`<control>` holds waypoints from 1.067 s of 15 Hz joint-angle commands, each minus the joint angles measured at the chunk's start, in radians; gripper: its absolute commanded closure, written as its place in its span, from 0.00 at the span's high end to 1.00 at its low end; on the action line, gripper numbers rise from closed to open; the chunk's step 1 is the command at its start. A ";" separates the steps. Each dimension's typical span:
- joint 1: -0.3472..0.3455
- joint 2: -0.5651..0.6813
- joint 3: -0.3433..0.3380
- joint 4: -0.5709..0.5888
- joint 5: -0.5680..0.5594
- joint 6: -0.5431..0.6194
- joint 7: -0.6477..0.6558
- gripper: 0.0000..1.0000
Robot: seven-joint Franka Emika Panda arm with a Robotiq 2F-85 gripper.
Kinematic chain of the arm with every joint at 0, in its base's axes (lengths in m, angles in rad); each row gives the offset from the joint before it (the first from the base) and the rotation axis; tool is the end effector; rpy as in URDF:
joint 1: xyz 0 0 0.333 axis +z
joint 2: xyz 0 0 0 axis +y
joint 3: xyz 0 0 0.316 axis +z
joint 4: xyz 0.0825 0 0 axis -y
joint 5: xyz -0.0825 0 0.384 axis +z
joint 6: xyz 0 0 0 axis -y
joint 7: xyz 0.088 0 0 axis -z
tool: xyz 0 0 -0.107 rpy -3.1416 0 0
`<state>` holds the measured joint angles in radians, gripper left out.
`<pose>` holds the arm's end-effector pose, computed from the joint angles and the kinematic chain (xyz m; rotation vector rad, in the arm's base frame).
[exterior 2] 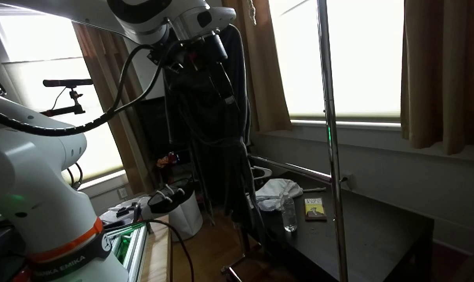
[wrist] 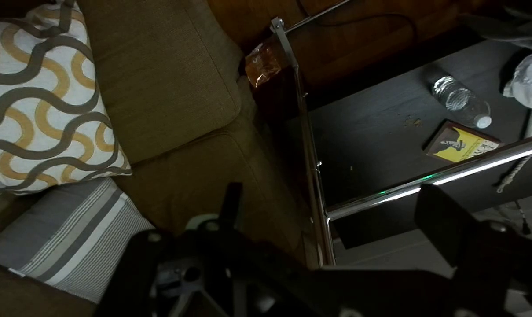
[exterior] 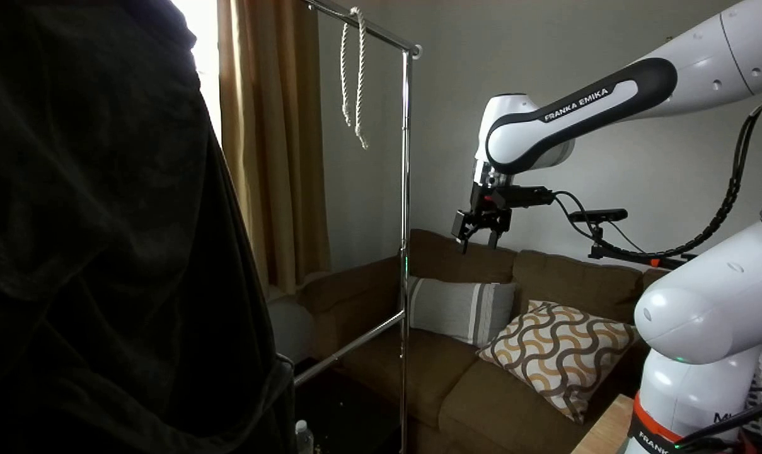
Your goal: Remove the white rope from the top railing and hang it on the bottom railing
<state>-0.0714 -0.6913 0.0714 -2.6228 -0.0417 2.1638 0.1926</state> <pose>0.3610 -0.0006 0.4863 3.0453 -0.2815 0.3641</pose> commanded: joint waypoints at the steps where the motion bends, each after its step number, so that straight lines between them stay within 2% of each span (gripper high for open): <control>1: 0.004 0.000 -0.004 0.003 -0.003 -0.003 0.002 1.00; 5: 0.072 0.001 0.001 0.063 0.039 0.010 -0.047 1.00; 11: 0.167 0.029 0.044 0.250 0.033 0.026 -0.117 1.00; 16: 0.193 0.081 0.039 0.407 0.035 0.112 -0.180 1.00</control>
<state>0.1080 -0.6592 0.1266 -2.2985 -0.0178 2.2394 0.0546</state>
